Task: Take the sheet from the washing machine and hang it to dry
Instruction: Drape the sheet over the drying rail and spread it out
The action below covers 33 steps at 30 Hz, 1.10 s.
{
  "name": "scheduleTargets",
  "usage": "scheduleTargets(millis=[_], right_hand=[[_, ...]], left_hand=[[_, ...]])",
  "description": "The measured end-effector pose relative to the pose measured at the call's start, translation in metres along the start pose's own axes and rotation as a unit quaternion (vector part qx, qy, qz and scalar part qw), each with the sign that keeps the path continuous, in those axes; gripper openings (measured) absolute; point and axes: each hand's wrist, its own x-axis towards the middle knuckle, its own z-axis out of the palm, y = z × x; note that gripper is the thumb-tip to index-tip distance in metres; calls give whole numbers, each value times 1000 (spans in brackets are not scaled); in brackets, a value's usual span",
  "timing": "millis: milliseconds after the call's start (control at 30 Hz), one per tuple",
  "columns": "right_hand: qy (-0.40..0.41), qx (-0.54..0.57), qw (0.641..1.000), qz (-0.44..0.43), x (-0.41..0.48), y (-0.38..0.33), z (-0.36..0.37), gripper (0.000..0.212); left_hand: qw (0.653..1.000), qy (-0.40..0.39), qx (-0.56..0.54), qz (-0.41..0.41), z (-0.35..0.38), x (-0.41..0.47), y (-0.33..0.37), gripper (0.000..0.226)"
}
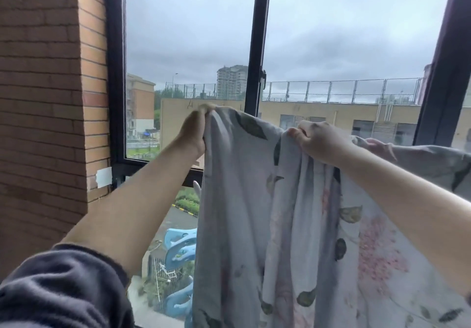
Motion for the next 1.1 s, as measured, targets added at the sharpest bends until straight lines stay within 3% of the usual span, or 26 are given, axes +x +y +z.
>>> scheduleTargets(millis=[167, 233, 367, 433, 567, 667, 767, 867, 933, 1100], right_hand=[[16, 13, 1000, -8, 6, -4, -7, 36], [-6, 10, 1000, -7, 4, -9, -3, 40], [-29, -61, 998, -17, 2, -21, 10, 39], [-26, -43, 998, -23, 6, -29, 10, 39], [0, -50, 998, -33, 13, -36, 16, 49], [26, -87, 995, -32, 13, -35, 23, 56], [29, -89, 995, -32, 15, -39, 29, 58], [27, -90, 995, -31, 17, -39, 31, 59], [25, -88, 996, -22, 17, -37, 30, 59], [11, -91, 996, -4, 14, -45, 25, 57]], left_hand=[[976, 190, -52, 87, -30, 36, 46, 24], [968, 246, 22, 38, -64, 45, 37, 22], [962, 117, 188, -160, -117, 52, -11, 7], [962, 162, 182, -120, -129, 58, -17, 14], [944, 289, 145, 62, -134, 68, 39, 23], [931, 277, 209, 113, -129, 70, 78, 26], [932, 273, 236, 25, -139, 59, 65, 31], [958, 97, 233, -138, -131, 40, 56, 35], [962, 20, 205, -176, -110, 30, 62, 32], [985, 37, 131, -110, -73, 20, 68, 33]])
